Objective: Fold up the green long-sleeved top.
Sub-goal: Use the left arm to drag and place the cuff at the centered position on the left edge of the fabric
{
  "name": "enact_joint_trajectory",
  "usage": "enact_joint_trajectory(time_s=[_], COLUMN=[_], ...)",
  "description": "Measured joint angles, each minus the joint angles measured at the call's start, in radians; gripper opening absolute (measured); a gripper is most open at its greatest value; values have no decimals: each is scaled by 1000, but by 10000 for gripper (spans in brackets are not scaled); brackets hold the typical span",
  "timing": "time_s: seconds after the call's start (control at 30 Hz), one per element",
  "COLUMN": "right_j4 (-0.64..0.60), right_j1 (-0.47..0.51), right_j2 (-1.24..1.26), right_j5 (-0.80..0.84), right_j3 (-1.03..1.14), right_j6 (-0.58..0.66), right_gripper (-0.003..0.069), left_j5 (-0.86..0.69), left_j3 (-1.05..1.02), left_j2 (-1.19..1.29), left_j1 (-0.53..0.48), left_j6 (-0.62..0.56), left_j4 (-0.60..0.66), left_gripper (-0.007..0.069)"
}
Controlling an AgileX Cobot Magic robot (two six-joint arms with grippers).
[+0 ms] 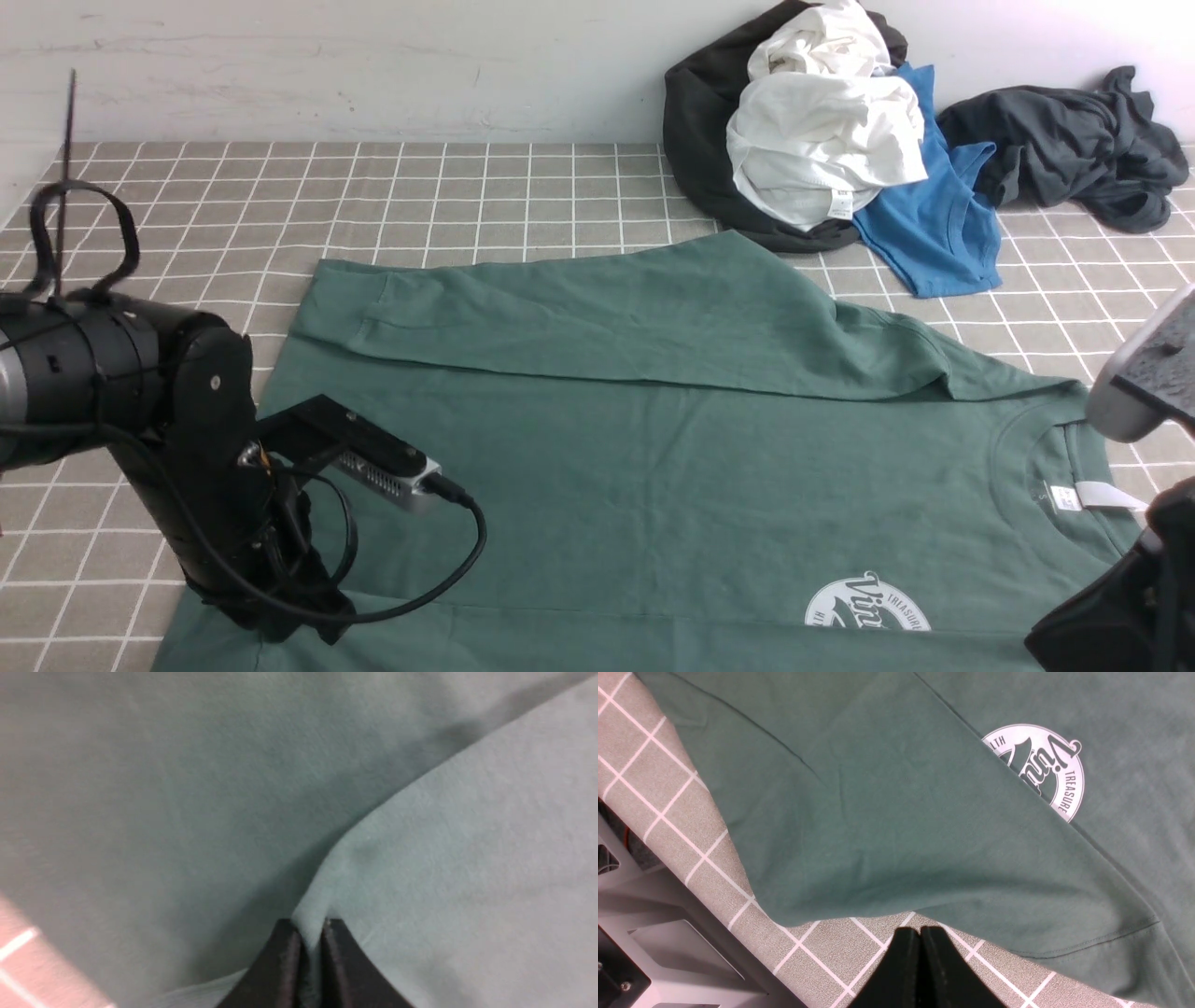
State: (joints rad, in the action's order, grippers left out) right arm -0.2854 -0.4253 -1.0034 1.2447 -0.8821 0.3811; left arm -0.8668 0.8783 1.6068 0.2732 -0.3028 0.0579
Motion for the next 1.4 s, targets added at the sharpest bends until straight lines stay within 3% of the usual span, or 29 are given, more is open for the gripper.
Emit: enact_joint_trajectory(time_s=[0.33,0.53,0.83,1.07,1.2,1.4], right_j4=[9,16,54,80,128,228], right_j1=[0,0,0,0,0,0], right_j2=[0,0,0,0,-2,-45], right_j5=[0,0,0,-24,-80,-115], right_j3=[0,0,0,0,0,0], right_j6=[7,7,-8,-12,-42,-131], right_gripper=[-14,-14,-14,-14,-14,-14], left_j5=[-106,-107,-103,-96,-109,-110], left_j3=[256,422,513,540,658,839], left_j2=[-48,87,271,362,385,432], left_j1=[1,1,1,1,-21,-123], left_j6=[0,0,9,92,225,270], left_j4=[-42,-96,-175,-240,-246,-190], left_gripper=[21,21,45,222,393,477])
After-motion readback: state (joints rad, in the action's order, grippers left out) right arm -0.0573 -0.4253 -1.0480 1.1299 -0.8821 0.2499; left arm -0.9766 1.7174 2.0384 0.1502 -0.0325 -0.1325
